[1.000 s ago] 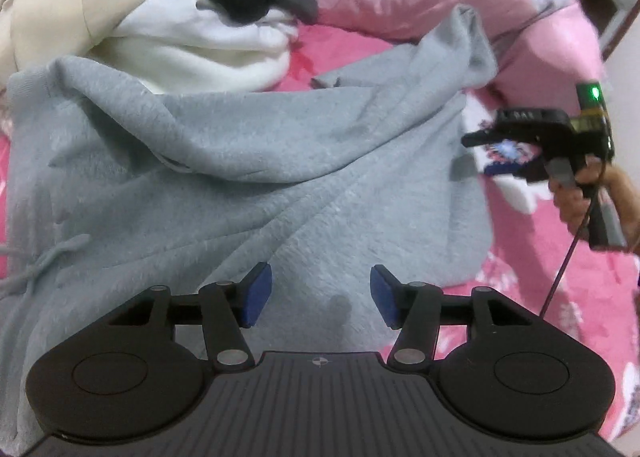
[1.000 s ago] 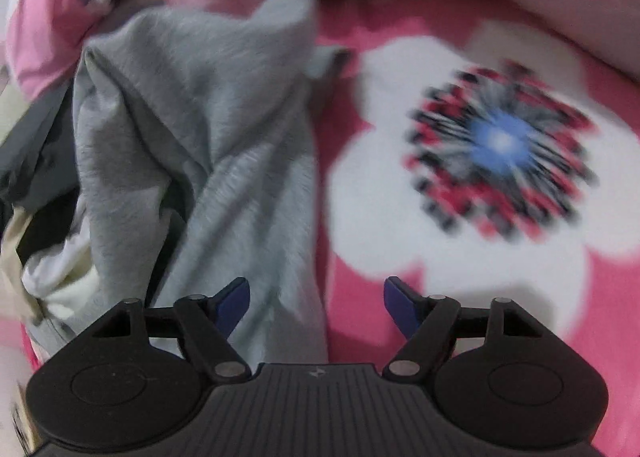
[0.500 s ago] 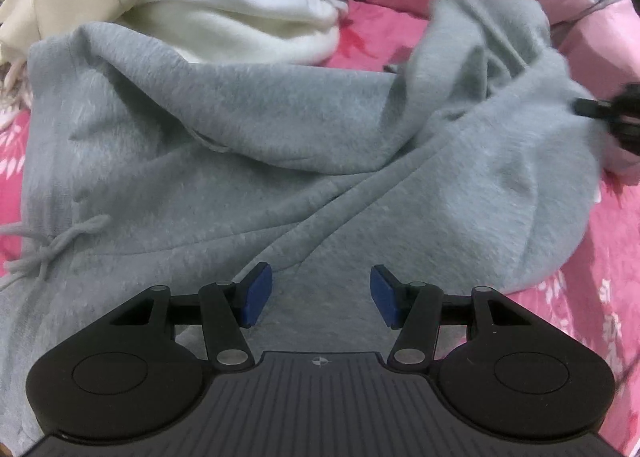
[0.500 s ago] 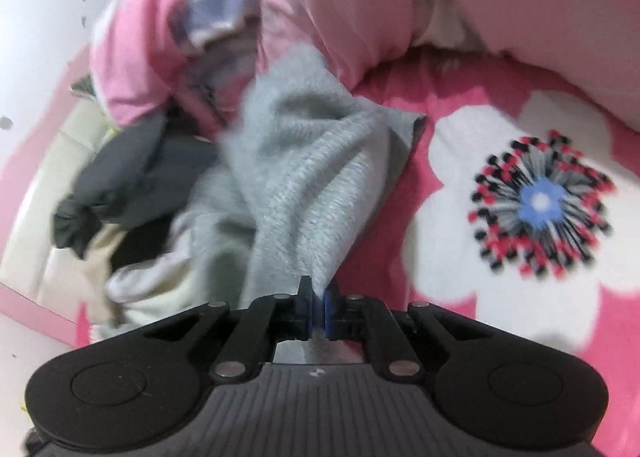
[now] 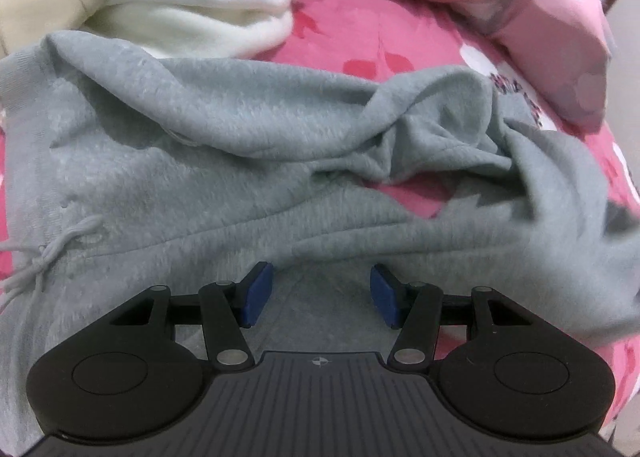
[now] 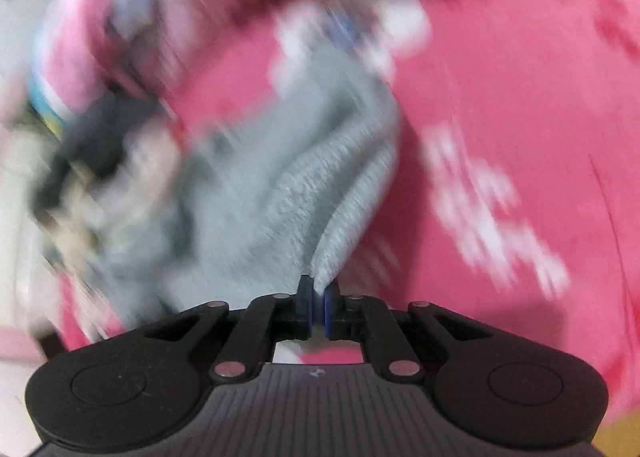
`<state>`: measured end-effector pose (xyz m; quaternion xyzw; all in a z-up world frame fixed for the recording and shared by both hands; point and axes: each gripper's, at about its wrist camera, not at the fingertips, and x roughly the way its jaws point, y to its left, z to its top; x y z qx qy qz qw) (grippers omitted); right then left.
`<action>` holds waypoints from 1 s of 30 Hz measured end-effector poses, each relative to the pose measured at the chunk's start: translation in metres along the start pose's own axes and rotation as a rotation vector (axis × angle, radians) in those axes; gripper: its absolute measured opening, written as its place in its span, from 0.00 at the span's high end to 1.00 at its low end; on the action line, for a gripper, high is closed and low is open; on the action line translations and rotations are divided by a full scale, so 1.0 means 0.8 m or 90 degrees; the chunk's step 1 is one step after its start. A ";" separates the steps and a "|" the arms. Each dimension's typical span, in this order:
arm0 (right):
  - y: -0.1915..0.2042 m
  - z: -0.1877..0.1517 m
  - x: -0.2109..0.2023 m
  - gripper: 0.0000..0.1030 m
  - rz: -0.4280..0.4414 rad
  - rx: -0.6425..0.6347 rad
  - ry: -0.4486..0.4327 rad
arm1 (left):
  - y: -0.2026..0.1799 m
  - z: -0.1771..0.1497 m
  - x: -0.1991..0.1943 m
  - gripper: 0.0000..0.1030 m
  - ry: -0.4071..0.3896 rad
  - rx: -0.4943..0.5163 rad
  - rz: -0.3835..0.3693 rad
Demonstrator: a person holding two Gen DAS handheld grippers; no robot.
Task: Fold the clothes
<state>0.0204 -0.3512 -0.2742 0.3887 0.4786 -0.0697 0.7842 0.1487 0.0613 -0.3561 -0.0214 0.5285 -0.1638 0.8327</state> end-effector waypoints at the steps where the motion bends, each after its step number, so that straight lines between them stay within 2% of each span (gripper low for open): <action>1: -0.007 -0.002 -0.002 0.85 -0.014 0.008 0.001 | 0.000 0.000 0.001 0.47 0.003 0.008 -0.002; 5: -0.037 -0.012 -0.008 0.82 -0.070 0.039 0.003 | -0.002 -0.001 -0.002 0.47 0.006 0.041 -0.013; 8: -0.059 -0.020 -0.012 0.62 -0.112 0.062 0.005 | -0.010 0.001 -0.015 0.47 -0.012 0.072 -0.025; 10: -0.070 -0.017 -0.012 0.61 -0.131 0.070 0.002 | -0.017 0.003 -0.025 0.47 -0.025 0.088 -0.037; 13: -0.065 0.028 0.011 0.50 -0.102 0.037 -0.026 | -0.030 0.011 -0.038 0.47 -0.052 0.094 -0.067; 14: -0.063 0.043 0.023 0.36 -0.096 0.025 -0.032 | -0.035 0.015 -0.040 0.47 -0.062 0.088 -0.083; 15: -0.064 0.057 0.037 0.30 -0.096 0.015 -0.034 | -0.040 0.018 -0.040 0.46 -0.070 0.082 -0.101; 19: -0.062 0.103 0.088 0.30 -0.113 -0.003 -0.051 | -0.071 0.029 -0.023 0.44 -0.063 0.080 -0.151; 21: -0.056 0.122 0.111 0.30 -0.111 -0.018 -0.050 | -0.093 0.030 -0.002 0.44 -0.033 0.101 -0.158; 26: -0.039 0.168 0.166 0.28 -0.093 -0.062 -0.041 | -0.128 0.011 0.049 0.44 0.077 0.126 -0.148; 30: -0.022 0.201 0.207 0.29 -0.073 -0.098 -0.034 | -0.139 -0.010 0.049 0.44 0.100 0.147 -0.139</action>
